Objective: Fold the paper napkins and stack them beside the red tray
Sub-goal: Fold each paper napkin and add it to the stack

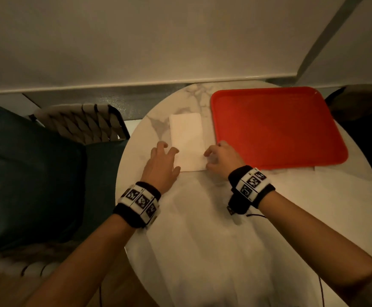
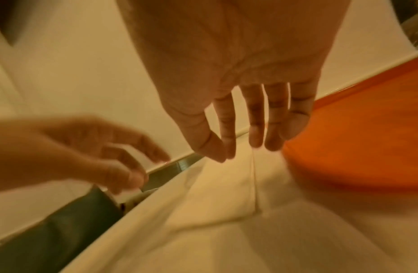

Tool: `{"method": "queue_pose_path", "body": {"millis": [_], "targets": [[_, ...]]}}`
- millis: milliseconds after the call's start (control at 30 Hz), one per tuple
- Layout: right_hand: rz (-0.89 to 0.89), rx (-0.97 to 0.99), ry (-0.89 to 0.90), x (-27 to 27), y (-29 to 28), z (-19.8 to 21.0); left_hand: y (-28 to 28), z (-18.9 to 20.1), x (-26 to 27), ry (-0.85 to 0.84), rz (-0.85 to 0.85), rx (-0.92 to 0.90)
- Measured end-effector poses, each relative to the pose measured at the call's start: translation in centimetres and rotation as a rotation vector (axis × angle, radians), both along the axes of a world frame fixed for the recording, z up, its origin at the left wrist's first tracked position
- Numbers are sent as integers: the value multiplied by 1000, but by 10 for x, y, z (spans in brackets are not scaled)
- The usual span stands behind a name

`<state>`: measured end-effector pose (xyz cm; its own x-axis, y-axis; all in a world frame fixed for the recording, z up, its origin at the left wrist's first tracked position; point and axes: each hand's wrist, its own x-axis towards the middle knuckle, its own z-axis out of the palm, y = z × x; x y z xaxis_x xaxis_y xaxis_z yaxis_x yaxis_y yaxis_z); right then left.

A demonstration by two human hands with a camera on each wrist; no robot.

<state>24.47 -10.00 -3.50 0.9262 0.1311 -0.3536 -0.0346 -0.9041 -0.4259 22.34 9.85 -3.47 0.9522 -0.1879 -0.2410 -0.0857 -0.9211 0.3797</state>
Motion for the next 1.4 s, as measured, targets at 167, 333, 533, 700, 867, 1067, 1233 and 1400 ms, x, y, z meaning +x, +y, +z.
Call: {"method": "queue_pose_path", "body": {"millis": [167, 333, 533, 700, 867, 1067, 1233, 1400], "targets": [[24, 59, 126, -81, -9, 1, 19, -20, -67, 207, 13, 179], [14, -10, 179, -137, -2, -11, 26, -37, -106, 149, 89, 314], [-55, -13, 154, -162, 12, -28, 23, -44, -120, 107, 216, 326], [-228, 177, 149, -157, 17, -31, 27, -43, -121, 114, 243, 192], [-325, 369, 54, -150, 14, -22, 41, -40, -123, 70, 374, -217], [-471, 728, 85, -144, 8, 3, 53, -11, -126, 53, 500, -814], [-491, 871, 72, -137, 6, 32, 45, 11, -121, 48, 576, -1006], [-492, 876, 77, -134, 11, 45, 39, -5, -117, 30, 576, -743]]}}
